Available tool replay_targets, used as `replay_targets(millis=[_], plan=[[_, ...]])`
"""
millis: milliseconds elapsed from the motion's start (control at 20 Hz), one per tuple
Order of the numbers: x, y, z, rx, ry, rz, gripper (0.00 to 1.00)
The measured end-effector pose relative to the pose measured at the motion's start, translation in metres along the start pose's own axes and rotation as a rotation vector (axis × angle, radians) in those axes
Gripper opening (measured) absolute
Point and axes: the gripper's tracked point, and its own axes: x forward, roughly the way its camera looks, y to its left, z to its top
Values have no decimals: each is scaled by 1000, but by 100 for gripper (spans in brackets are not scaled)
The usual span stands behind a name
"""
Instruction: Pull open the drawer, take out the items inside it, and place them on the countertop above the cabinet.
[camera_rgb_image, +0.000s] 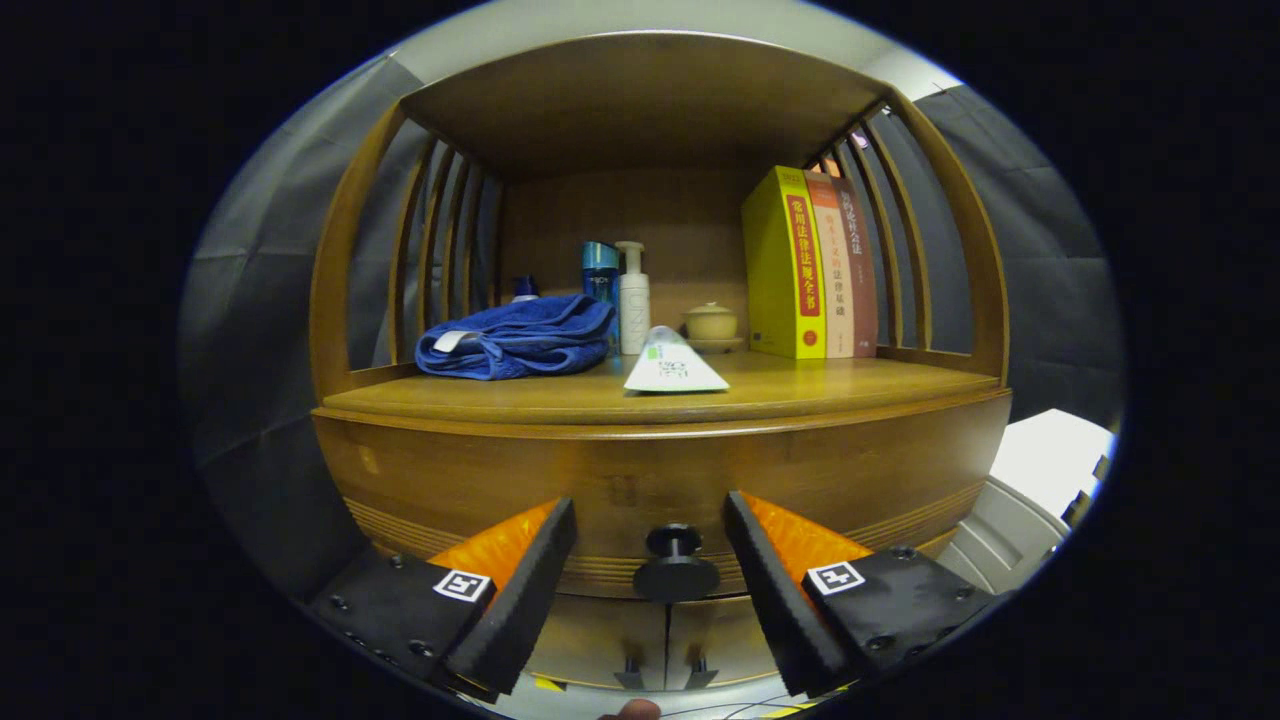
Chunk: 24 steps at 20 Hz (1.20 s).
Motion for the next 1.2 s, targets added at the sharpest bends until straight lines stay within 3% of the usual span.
replay_targets(millis=[150,400,600,1200], plan=[[-29,-1,9,0,-11,-15,99],[-105,14,61,52,-122,34,99],[-164,11,94,-53,-164,1,98],[-219,31,133,-174,-184,47,97]])
